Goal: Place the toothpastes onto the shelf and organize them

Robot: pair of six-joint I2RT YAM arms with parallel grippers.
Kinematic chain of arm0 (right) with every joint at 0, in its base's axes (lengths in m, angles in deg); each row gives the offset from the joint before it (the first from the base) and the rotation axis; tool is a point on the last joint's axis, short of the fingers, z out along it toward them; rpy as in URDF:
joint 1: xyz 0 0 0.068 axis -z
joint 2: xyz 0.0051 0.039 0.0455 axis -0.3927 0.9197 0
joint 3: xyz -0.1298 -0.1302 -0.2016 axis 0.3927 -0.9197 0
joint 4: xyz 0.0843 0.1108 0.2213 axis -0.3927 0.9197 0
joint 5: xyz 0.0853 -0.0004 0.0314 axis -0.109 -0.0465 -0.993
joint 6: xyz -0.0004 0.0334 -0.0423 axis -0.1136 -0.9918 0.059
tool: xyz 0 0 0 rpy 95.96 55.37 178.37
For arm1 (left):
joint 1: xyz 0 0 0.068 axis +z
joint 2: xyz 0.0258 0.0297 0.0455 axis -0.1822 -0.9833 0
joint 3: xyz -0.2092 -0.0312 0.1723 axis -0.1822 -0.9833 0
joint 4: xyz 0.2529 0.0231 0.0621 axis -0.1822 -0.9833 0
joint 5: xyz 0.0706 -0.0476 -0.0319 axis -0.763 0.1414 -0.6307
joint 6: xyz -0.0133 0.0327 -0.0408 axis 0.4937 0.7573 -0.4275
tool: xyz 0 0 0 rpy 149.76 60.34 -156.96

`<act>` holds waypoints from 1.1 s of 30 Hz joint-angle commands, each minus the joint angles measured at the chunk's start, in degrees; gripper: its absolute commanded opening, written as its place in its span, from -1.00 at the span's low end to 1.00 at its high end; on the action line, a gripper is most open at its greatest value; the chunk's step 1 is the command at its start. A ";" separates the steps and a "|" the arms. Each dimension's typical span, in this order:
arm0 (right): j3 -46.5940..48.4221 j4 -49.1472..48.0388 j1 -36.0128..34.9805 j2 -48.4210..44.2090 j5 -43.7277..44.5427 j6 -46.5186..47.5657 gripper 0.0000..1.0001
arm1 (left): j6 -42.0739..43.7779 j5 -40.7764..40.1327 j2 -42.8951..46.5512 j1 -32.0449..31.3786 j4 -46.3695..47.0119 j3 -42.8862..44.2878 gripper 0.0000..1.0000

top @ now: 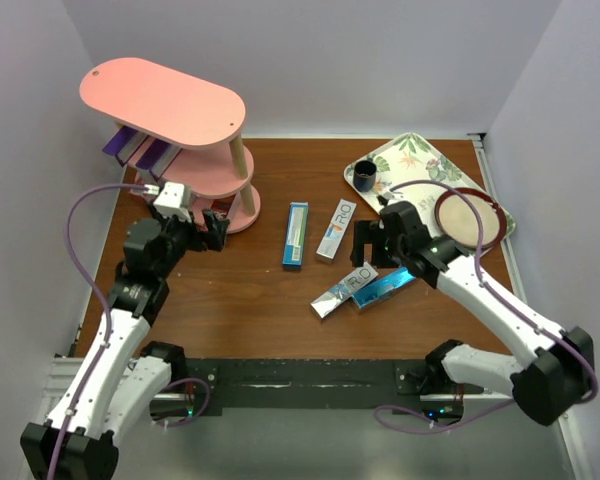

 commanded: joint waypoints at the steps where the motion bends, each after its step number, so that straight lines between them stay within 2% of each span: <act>1: 6.25 -4.34 -0.09 8.95 5.62 -7.53 0.97 | 4.08 -0.78 3.76 -2.77 0.44 -2.81 1.00; 10: 21.01 -6.29 0.00 28.56 15.55 -16.49 0.97 | 5.84 -4.30 7.54 -7.34 0.26 -5.46 1.00; 15: 34.80 -1.11 0.26 44.27 19.59 -20.45 0.97 | 6.45 -6.50 9.30 -9.18 -0.35 -5.81 1.00; 20: 45.26 4.51 1.05 53.70 21.89 -23.17 0.97 | 6.72 -6.68 10.26 -10.59 -0.35 -6.07 1.00; 23: 48.35 7.85 1.23 57.58 23.20 -25.19 0.97 | 6.98 -6.68 10.79 -10.86 -0.35 -6.07 1.00; 28: 47.75 8.57 1.67 61.01 22.95 -27.39 0.89 | 7.07 -6.06 11.32 -11.47 -0.26 -6.34 1.00; 31: 46.43 7.08 2.19 61.72 20.84 -28.10 0.78 | 7.07 -5.97 11.32 -11.73 -0.18 -6.25 1.00; 33: 46.08 6.72 2.46 62.24 20.48 -28.54 0.63 | 6.98 -5.62 11.41 -11.91 -0.09 -6.34 1.00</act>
